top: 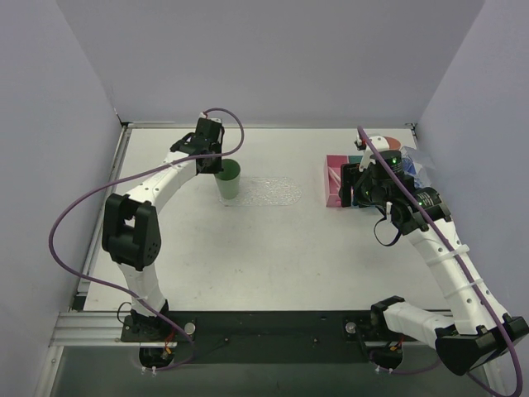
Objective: Prepare toiletry sets of a toothbrush and toothpaste on the tray
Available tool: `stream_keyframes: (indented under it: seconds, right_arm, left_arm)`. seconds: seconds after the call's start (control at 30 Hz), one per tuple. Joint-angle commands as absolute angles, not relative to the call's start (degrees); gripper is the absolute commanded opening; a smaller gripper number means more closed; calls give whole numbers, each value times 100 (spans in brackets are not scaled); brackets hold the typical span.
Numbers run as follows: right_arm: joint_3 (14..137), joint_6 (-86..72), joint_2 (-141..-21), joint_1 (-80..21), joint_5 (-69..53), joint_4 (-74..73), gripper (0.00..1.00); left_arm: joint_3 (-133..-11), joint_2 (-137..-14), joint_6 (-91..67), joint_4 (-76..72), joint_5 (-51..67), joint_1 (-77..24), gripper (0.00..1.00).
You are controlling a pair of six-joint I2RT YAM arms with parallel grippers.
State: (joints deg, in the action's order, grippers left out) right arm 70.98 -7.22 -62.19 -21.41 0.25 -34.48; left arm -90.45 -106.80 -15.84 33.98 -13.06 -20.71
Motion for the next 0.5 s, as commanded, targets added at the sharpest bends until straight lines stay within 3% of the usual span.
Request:
stream_keyframes:
  seconds: [0.0,0.07,0.2,0.47]
  right_arm:
    - [7084,-633,-6223,-2145,123,-3375,59]
    - [7075,-642,-6223,-2144,123,-3366,60]
    - [7075,-633,-6223,-2136,123,-3375,61]
    - [7075,-650,-6223,-2136,114,-3366,61]
  left_arm:
    - [-9053,-10775,-1521,3173,-1283,-2039,0]
    - [-9053,-10775,-1521,3182,-1283,-2039,2]
    - [-9035,-10714,-1503,3190,-1345,-2048,20]
    - [-8974,-10609,-1494,3173,-1371,-2048,45]
